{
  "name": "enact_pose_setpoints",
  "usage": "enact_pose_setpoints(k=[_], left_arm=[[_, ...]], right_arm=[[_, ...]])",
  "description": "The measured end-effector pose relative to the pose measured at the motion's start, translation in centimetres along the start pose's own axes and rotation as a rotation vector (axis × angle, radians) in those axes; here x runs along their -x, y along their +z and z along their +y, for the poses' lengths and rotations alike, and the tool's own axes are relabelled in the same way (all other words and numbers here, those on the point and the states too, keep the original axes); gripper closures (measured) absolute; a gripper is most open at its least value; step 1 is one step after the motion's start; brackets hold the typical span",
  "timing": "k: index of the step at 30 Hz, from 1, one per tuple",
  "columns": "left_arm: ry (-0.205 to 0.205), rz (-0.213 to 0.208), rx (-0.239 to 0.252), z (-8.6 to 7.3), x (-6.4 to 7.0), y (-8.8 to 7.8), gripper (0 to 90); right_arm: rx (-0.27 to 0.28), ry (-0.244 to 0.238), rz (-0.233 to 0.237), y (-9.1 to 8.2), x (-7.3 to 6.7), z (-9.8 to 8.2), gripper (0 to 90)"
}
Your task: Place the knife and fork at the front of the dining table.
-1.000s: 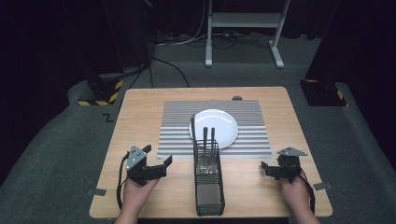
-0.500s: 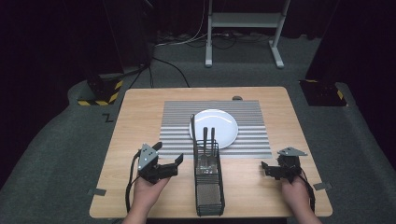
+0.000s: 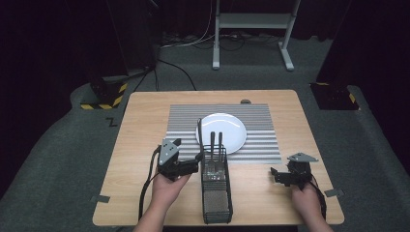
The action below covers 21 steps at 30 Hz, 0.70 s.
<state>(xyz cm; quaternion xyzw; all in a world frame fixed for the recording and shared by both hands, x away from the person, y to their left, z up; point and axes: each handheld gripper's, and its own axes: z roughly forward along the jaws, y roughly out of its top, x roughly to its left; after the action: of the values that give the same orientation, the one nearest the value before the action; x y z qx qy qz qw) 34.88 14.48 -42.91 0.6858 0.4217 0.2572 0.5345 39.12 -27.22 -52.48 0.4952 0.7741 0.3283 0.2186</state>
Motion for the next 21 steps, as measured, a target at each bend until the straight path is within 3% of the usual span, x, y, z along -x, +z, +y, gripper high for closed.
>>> enact_pose_setpoints(k=[8, 12, 16, 21], left_arm=[[0.025, 0.035, -0.011, 0.2, 0.6, 1.0, 16.3], [0.059, 0.064, 0.001, 0.3, 0.9, 1.1, 29.8], [0.075, 0.069, 0.023, 0.4, 1.2, 1.0, 46.2], [0.088, 0.062, 0.049, 0.6, 1.9, 1.0, 58.8]], right_arm=[[0.001, 0.001, -0.001, 0.0, 0.0, 0.0, 9.9], [0.0, 0.001, -0.001, 0.0, 0.0, 0.0, 9.9], [0.001, 0.0, -0.001, 0.0, 0.0, 0.0, 9.9], [0.001, 0.001, -0.002, 0.0, 0.0, 0.0, 9.9]])
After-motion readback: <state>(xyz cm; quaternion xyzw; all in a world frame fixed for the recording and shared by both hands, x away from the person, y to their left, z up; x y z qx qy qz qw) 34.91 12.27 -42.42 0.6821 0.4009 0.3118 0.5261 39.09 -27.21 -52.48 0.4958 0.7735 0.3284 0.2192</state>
